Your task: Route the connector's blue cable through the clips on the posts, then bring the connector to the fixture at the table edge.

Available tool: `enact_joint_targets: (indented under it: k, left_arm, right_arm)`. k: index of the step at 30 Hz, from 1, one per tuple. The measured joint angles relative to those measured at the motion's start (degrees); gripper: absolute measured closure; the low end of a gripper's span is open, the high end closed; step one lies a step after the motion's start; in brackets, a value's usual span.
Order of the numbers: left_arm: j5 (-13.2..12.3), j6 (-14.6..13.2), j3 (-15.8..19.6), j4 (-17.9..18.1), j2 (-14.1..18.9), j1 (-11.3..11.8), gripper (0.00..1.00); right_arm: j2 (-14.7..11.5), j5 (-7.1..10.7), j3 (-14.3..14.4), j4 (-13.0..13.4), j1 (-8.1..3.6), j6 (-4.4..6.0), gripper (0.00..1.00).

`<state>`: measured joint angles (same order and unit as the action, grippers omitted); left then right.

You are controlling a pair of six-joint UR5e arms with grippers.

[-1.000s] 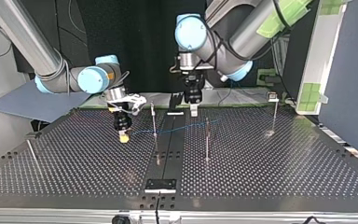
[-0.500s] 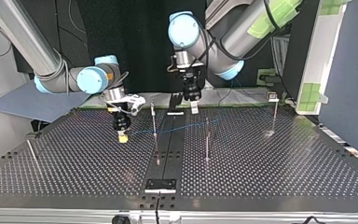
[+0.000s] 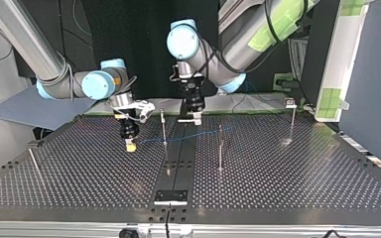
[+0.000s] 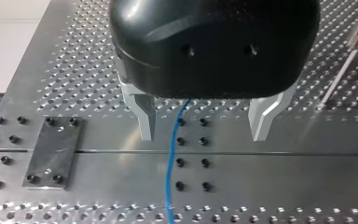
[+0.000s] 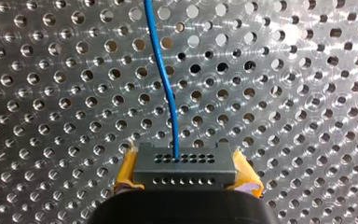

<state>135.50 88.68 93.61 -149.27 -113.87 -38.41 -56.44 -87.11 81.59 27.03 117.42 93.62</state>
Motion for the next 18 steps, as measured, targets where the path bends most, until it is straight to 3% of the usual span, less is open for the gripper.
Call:
enact_joint_targets:
  k: [6,18]
  left_arm:
    - [0.14,-0.25,-2.56,-0.47,-0.05,0.66,0.00]
    - [0.36,-0.86,-3.70,-2.32,-1.52,1.73,0.00]
  right_arm:
    - [0.03,0.01,0.01,-0.01,-0.05,-0.08,1.00]
    - [0.12,0.00,0.00,0.01,-0.12,-0.11,1.00]
